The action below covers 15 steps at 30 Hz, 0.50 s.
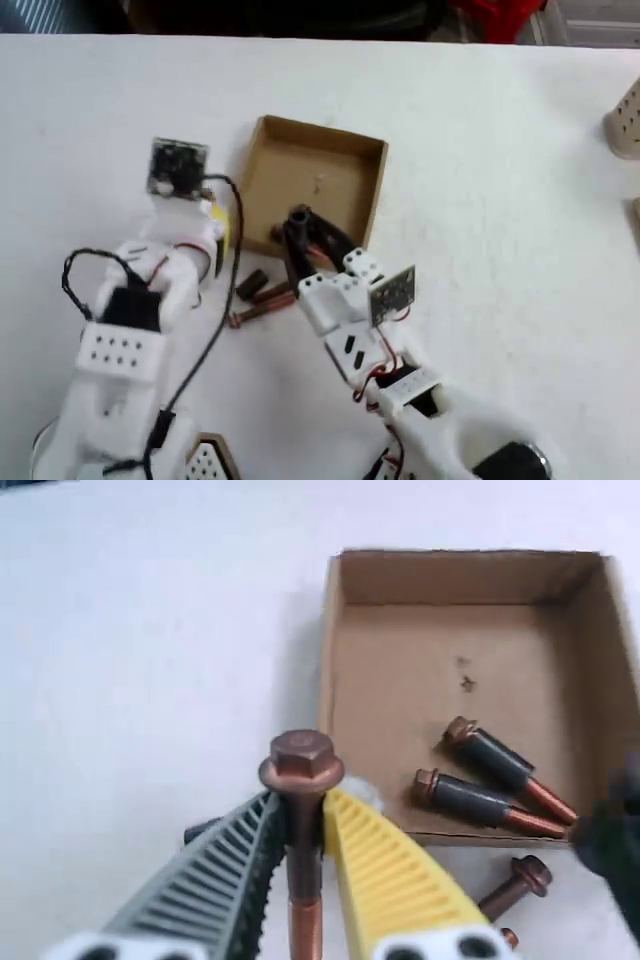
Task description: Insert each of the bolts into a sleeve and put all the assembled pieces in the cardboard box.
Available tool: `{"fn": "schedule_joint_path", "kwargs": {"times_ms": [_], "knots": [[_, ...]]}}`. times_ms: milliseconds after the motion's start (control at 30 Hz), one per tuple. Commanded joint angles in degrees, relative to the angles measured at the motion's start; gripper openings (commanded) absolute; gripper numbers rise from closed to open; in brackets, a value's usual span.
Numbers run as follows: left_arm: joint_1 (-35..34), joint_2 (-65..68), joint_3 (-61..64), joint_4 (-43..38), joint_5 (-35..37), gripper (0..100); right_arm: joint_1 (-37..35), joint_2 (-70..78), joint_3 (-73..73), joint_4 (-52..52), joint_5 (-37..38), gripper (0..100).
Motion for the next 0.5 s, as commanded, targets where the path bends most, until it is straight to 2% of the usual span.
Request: {"fn": "schedule_joint_path", "kwargs": {"times_ms": [0, 267, 400, 467], "knots": [[4.4, -8.7, 0.6, -3.4, -2.8, 2, 0.3, 6.7, 0.4, -9.5, -0.3, 1.5], [8.0, -17.9, 4.5, -20.2, -2.7, 2, 0.1, 15.6, 0.3, -18.7, -0.3, 1.5], [11.6, -19.8, 6.2, -22.0, -2.3, 2, -2.0, 17.4, 0.3, -19.2, -0.2, 1.5], [13.3, -20.1, 6.3, -22.1, 1.9, 2, -2.3, 17.7, 0.3, -20.0, -0.2, 1.5]]}}
